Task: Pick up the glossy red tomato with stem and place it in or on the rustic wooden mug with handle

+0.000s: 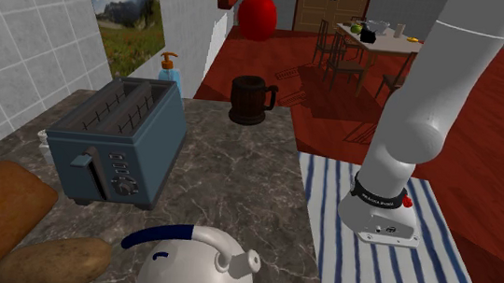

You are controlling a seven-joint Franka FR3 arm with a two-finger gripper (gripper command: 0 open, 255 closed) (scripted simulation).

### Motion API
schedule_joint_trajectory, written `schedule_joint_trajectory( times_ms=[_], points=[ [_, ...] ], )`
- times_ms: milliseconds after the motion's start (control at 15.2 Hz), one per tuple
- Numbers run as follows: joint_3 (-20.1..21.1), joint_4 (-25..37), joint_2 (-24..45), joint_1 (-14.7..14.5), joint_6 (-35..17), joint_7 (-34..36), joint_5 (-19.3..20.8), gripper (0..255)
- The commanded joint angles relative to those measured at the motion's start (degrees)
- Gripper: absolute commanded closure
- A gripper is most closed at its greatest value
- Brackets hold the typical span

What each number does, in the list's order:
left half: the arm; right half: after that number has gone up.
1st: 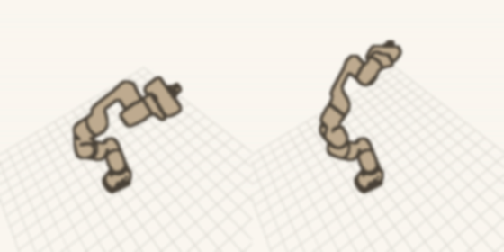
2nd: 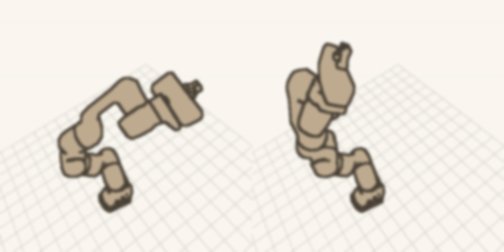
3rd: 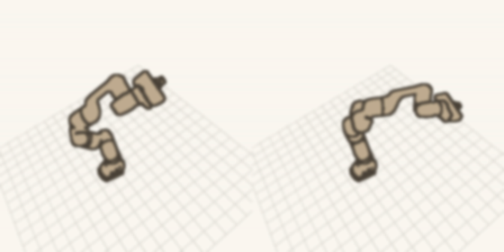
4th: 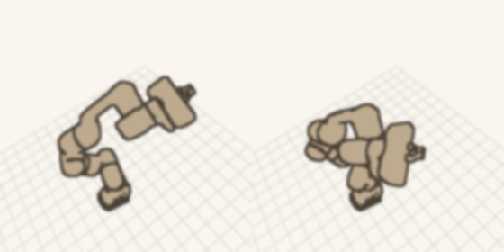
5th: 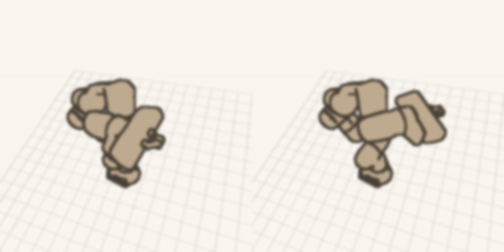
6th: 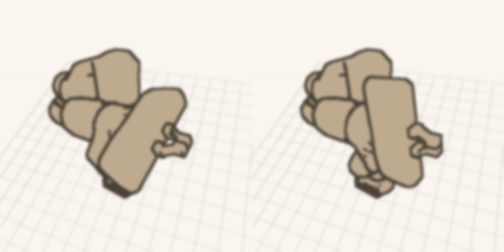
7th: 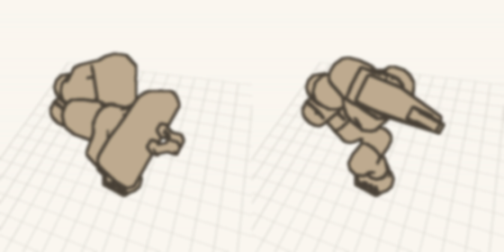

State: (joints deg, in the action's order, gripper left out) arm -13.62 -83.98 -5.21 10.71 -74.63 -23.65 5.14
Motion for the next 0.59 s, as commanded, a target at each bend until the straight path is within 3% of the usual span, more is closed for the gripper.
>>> schedule_joint_trajectory(
  times_ms=[0, 528],
  points=[
    [-1.71, 4.01, 2.84, 1.29, 1.05, -3.22, -0.29, 255],
    [-1.37, -6.19, -0.38, 1.12, -5.98, -2.13, 0.36, 255]
  ],
)
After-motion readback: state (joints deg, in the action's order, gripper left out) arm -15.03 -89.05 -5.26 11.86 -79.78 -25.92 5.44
